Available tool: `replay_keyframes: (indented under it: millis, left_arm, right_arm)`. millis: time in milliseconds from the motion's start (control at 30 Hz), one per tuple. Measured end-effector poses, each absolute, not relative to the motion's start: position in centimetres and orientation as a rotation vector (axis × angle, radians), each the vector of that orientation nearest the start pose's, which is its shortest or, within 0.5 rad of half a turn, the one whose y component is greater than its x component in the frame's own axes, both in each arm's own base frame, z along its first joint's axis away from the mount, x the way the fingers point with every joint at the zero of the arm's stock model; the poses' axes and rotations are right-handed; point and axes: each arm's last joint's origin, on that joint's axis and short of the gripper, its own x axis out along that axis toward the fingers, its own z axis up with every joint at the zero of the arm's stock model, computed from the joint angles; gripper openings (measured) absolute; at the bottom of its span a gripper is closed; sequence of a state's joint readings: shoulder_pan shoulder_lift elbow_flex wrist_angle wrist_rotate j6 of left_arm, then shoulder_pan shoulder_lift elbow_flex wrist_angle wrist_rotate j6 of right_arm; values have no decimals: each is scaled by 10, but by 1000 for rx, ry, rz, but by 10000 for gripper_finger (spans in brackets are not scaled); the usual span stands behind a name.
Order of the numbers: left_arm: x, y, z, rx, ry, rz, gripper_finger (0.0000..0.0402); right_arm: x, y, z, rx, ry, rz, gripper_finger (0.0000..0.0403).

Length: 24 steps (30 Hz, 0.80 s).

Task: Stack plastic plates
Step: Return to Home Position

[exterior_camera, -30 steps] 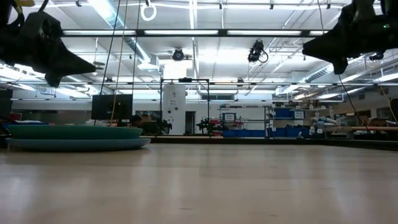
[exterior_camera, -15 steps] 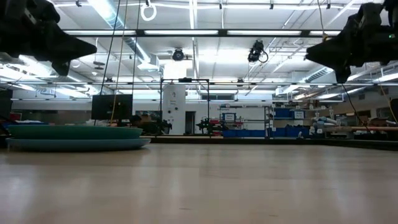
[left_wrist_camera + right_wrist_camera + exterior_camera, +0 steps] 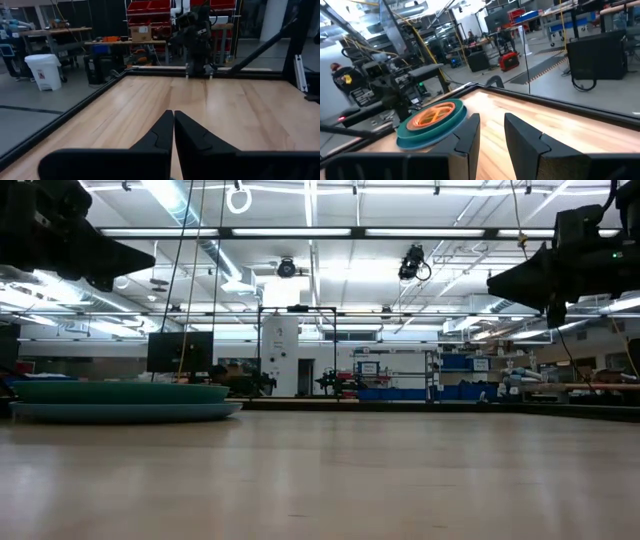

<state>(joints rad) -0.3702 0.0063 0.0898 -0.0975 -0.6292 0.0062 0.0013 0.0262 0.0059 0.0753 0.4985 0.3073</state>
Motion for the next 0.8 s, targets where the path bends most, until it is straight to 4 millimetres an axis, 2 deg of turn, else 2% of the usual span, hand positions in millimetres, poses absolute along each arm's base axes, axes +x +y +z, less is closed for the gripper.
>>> replay_keyframes:
  millis: [167, 267, 400, 800]
  left_arm:
    - [87, -15, 184, -70, 6, 260, 24]
    - [87, -15, 184, -128, -2, 260, 24]
    - [87, -15, 184, -136, -3, 260, 25]
    - [87, -15, 184, -136, -3, 260, 25]
  right_arm:
    - [95, -14, 171, 343, -138, -487, 100]
    - [95, -14, 171, 282, -122, -491, 100]
    - [95, -14, 171, 199, -101, -495, 100]
    - [95, -14, 171, 192, -99, -495, 100]
